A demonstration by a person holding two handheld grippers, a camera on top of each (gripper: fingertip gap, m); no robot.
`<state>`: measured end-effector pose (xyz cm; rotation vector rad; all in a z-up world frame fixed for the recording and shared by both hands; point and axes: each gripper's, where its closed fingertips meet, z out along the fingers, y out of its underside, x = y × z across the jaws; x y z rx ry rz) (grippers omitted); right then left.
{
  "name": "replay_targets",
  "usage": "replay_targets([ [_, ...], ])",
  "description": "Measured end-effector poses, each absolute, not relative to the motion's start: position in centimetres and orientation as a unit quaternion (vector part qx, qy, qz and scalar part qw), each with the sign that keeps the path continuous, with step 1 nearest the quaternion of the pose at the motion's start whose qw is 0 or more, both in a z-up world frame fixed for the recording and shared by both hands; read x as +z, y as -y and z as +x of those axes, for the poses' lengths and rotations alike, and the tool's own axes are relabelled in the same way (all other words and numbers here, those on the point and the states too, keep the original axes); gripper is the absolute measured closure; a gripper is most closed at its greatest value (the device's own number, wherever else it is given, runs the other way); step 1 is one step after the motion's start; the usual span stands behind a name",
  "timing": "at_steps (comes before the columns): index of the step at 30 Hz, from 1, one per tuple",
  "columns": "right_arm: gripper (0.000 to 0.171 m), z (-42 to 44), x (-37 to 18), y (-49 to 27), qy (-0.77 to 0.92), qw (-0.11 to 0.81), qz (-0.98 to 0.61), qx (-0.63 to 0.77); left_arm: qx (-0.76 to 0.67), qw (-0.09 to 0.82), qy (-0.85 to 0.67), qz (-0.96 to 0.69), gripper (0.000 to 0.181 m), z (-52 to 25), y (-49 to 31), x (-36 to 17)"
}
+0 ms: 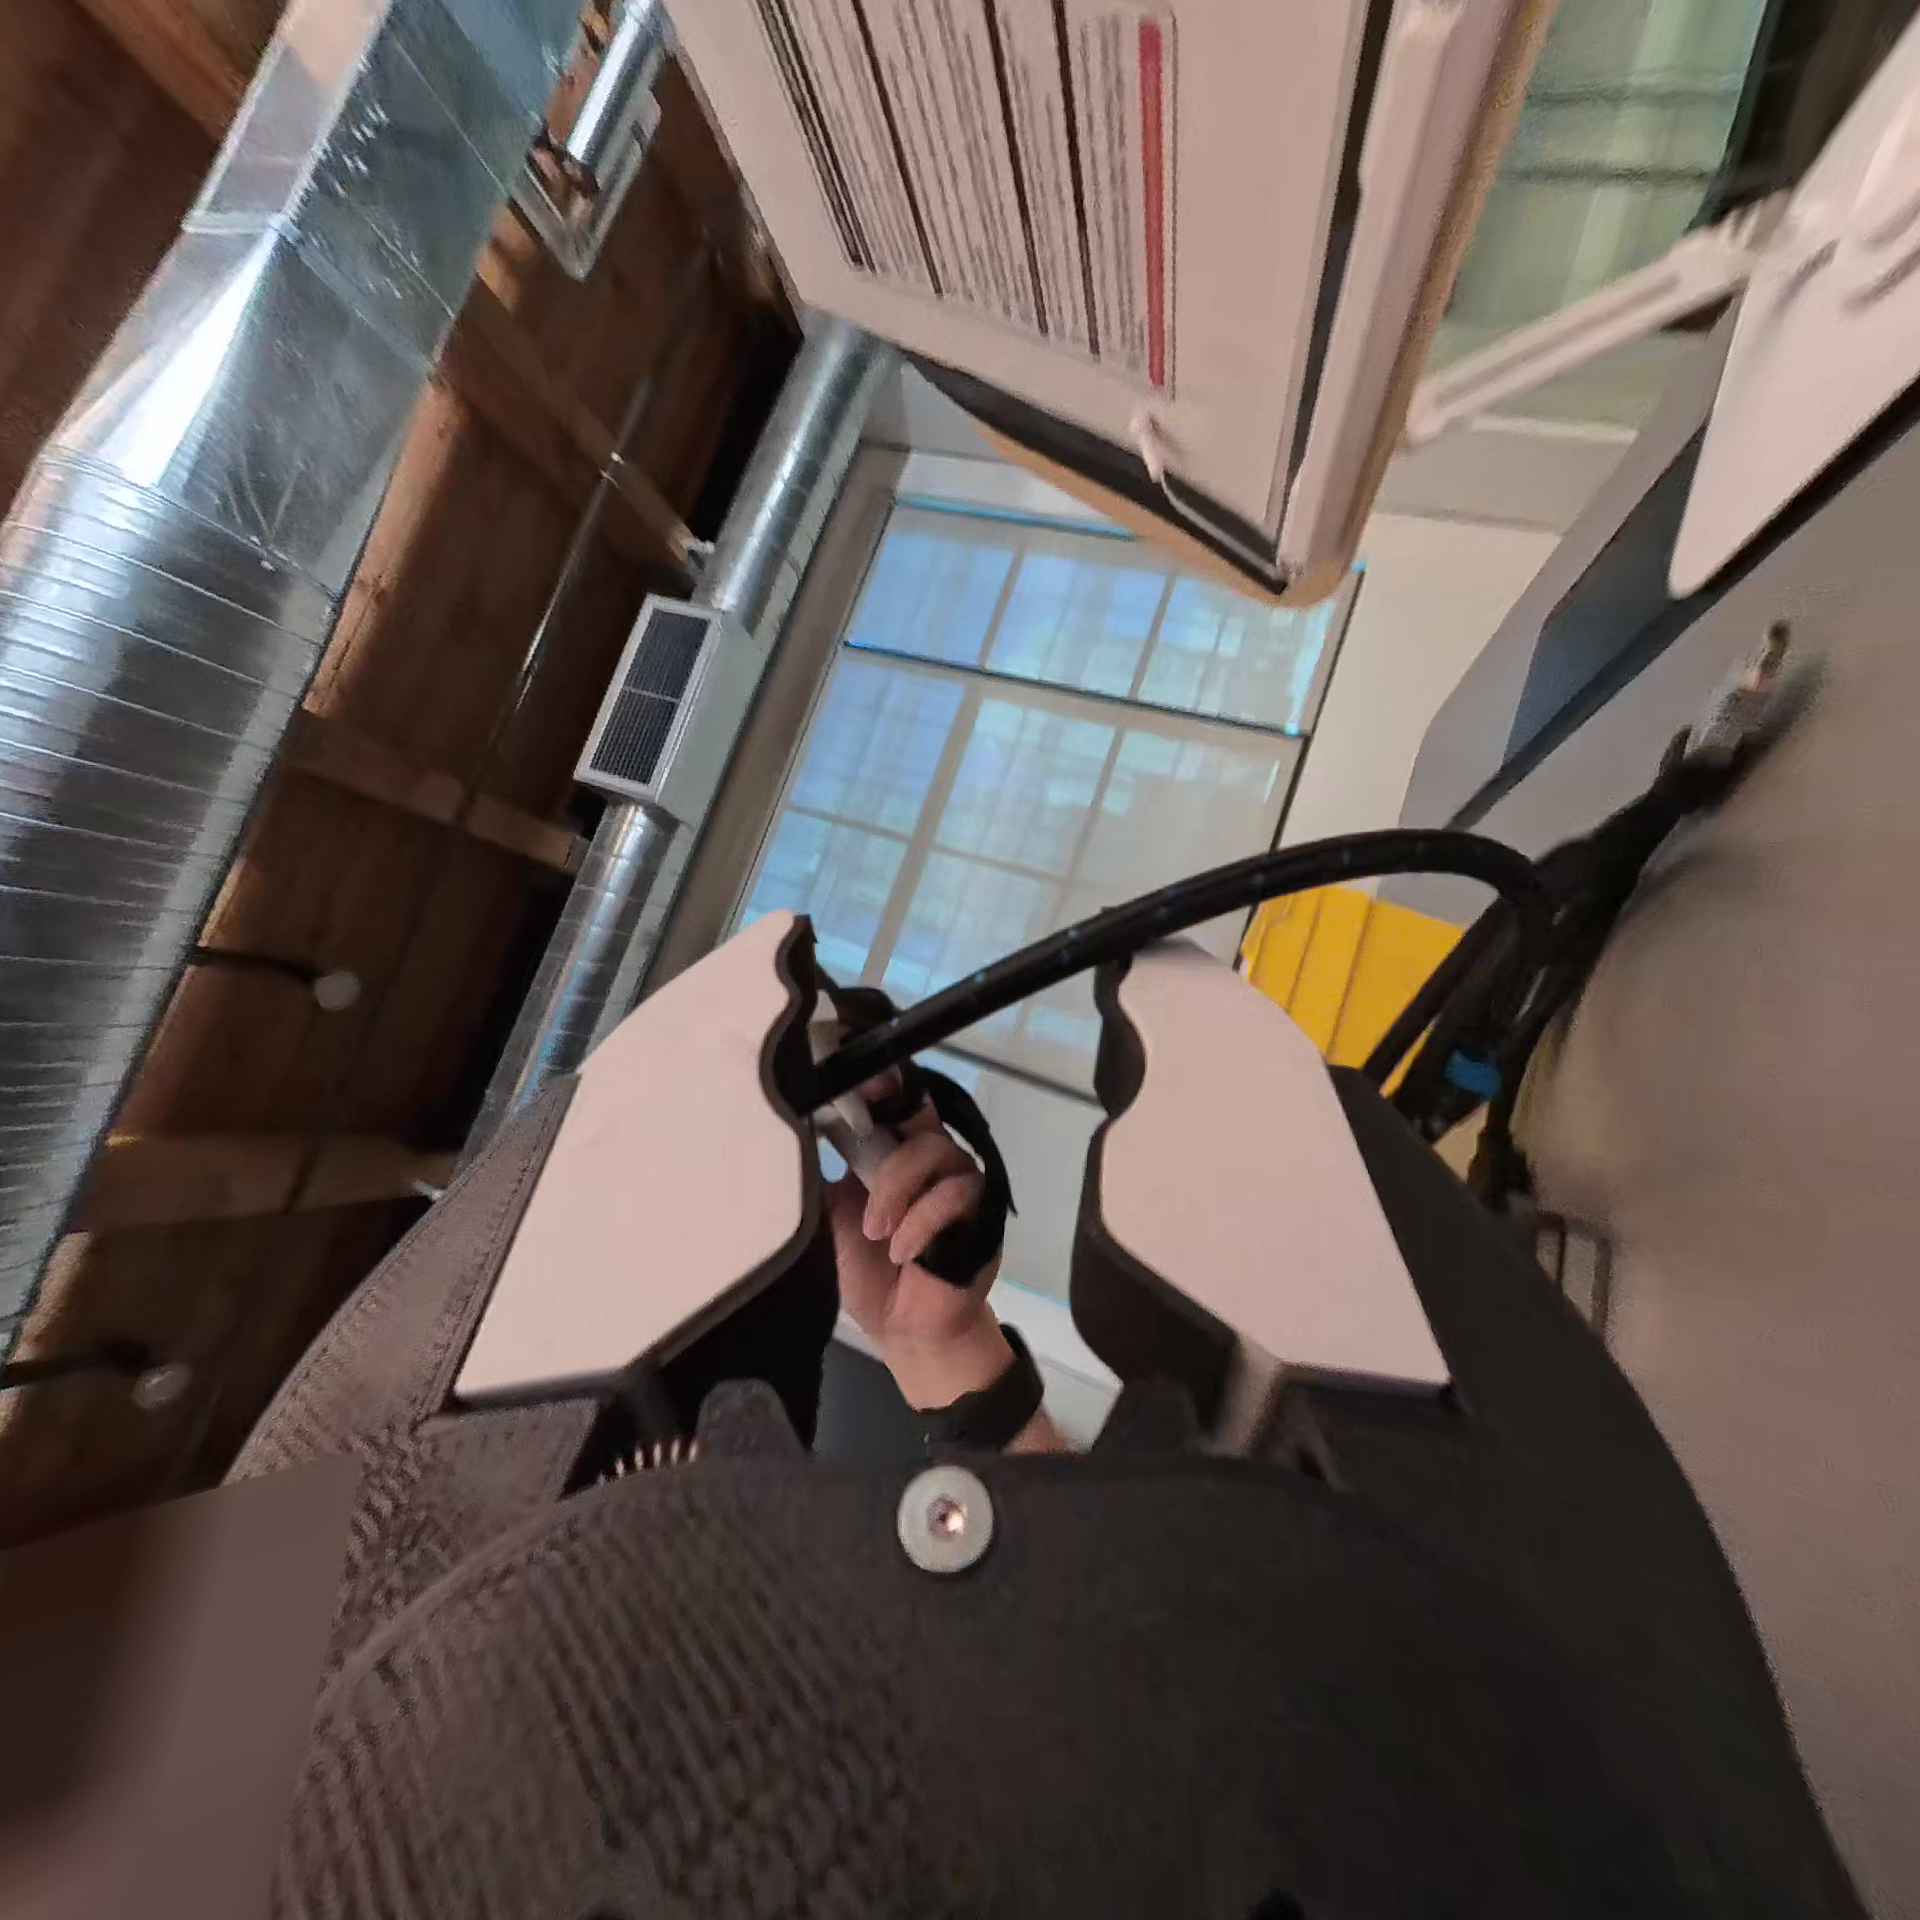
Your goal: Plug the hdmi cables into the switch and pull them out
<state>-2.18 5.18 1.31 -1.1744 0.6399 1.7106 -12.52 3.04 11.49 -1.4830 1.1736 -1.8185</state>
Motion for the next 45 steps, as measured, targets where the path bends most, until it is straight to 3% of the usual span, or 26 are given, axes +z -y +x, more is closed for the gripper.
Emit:
replay_targets([
  [1, 0.12, -1.7, 1.8, -5.1, -0.252, 0.487, -0.48, 0.685, -0.662, 0.249, -0.441, -0.553, 0.169, -12.6, -3.1, 11.0],
  [8, 0.12, -0.4, 7.1, -3.1, -0.133, 0.647, -0.541, 0.52, -0.681, 0.145, -0.457, -0.553, 0.171, -13.3, -3.0, 8.5],
  [13, 0.119, -0.2, 4.8, -4.3, -0.188, 0.579, -0.539, 0.582, -0.667, 0.148, -0.465, -0.564, 0.172, -12.2, -3.2, 7.2],
  [17, 0.119, -1.9, 2.3, -4.7, -0.262, 0.454, -0.491, 0.695, -0.599, 0.235, -0.505, -0.575, 0.171, -11.0, -3.7, 6.3],
  [23, 0.11, -8.7, 4.5, -2.8, -0.176, 0.408, -0.462, 0.767, -0.522, 0.353, -0.57, -0.527, 0.171, -10.2, -3.3, 6.5],
  [27, 0.126, -9.4, 6.4, -1.4, -0.165, 0.362, -0.372, 0.839, -0.512, 0.376, -0.605, -0.48, 0.172, -9.7, -1.3, 6.8],
  [31, 0.166, -9.5, 6.0, -1.3, -0.173, 0.345, -0.347, 0.855, -0.515, 0.368, -0.63, -0.451, 0.172, -9.2, 0.5, 6.6],
  [34, 0.168, -9.5, 5.9, -1.2, -0.149, 0.363, -0.363, 0.845, -0.512, 0.37, -0.629, -0.453, 0.171, -9.2, 0.6, 6.5],
  [45, 0.168, -6.3, 8.8, 0.0, 0.008, 0.617, -0.434, 0.656, -0.544, 0.31, -0.615, -0.479, 0.164, -9.9, 0.9, 6.7],
])
